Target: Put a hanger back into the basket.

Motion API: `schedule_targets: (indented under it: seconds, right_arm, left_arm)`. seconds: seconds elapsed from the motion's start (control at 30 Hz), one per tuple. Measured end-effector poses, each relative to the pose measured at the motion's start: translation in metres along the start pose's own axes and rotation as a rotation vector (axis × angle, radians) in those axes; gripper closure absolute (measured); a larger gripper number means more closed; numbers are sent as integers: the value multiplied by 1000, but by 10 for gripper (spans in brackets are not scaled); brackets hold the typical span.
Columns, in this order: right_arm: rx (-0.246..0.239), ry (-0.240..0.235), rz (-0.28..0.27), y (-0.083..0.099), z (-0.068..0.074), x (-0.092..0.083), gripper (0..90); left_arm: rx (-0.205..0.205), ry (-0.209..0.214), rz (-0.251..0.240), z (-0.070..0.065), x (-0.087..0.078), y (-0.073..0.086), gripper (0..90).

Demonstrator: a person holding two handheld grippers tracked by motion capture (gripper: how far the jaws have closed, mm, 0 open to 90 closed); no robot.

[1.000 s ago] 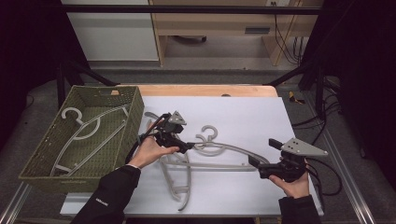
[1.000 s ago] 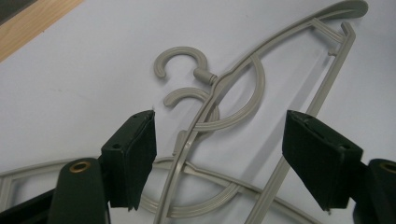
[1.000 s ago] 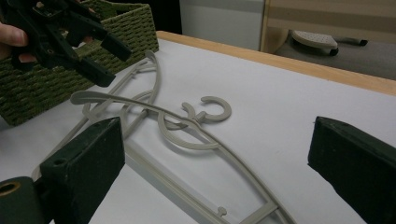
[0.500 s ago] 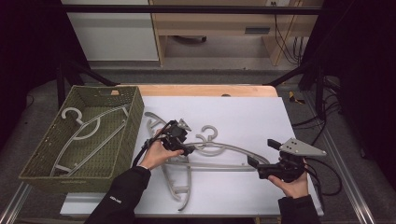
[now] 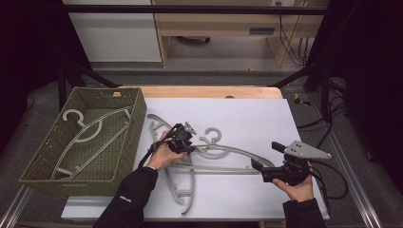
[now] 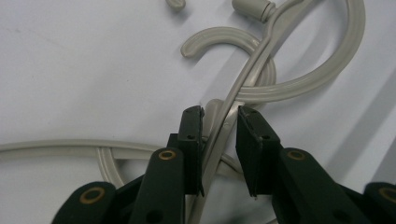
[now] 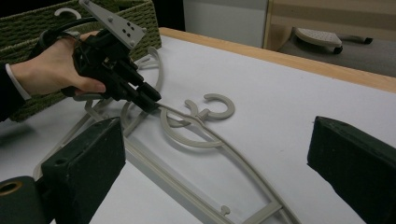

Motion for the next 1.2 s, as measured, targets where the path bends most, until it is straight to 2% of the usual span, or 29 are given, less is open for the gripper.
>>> schedule_targets:
  seconds: [0.1,0.2,0.33,0.57,0.8,0.93,1.1,1.2]
  right_arm:
    - [1,0,0,0,0,0,46]
    - [0,0,-2,0,0,-1,47]
    - [3,1,-4,-1,0,-1,47]
    - [1,1,-5,-1,0,-1,48]
    - [2,1,-7,-1,0,-2,49]
    - [1,0,-6,-1,1,-2,50]
    - [0,0,-7,-2,0,-2,49]
    - [2,0,-10,-2,1,-2,49]
  left_arm:
    - [9,3,7,-2,-2,0,735]
    - [4,34,19,-5,-4,0,758]
    - [2,56,46,-9,-10,2,779]
    - [-14,89,49,-21,-21,11,801]
    - [-3,93,76,-40,-30,18,810]
    - [20,75,89,-42,-32,15,803]
    - [10,58,17,-40,-38,-2,633]
    - [3,66,-35,-41,-40,-14,519]
Point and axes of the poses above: each handheld gripper's, and its own axes: x roughly forward along the jaws, y roughly out of its underside, z roughly to its left, the point moved 3 cm from there along x, roughly forward along the jaws, and after that the axes turned 7 degrees about -z, right-handed, at the moved point
